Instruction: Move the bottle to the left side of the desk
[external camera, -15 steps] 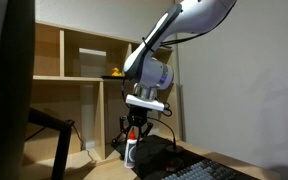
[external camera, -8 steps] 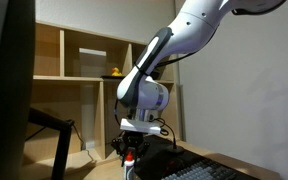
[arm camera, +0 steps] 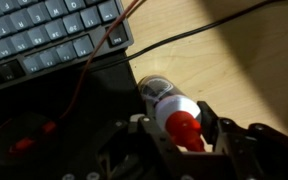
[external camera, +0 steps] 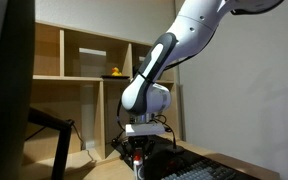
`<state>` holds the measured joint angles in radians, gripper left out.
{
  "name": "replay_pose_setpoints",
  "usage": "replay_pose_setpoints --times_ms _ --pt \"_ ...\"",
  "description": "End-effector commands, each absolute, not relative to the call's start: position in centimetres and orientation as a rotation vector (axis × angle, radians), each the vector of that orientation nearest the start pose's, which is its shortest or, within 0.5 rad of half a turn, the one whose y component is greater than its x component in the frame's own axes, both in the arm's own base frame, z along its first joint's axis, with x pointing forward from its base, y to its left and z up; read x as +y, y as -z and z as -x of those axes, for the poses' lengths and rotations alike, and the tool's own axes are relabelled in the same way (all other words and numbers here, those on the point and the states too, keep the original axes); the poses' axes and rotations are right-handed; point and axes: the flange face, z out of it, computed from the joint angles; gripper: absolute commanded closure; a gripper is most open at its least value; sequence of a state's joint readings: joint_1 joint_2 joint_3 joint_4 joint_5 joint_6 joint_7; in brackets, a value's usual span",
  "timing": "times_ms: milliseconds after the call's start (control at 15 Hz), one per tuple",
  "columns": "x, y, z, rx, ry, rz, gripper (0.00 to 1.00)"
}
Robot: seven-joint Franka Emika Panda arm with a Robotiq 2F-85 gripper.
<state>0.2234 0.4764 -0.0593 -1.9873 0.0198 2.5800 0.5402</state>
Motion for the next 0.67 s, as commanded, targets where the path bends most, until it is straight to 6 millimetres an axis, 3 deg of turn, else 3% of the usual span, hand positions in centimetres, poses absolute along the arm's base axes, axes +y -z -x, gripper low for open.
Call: replay_pose_setpoints --times_ms 0,600 --pt "10.6 -23.5 -61.9 0.585 0.2 3.064 0.8" --pt "12.7 -23.3 -61.5 0.623 0.112 2.921 0.8"
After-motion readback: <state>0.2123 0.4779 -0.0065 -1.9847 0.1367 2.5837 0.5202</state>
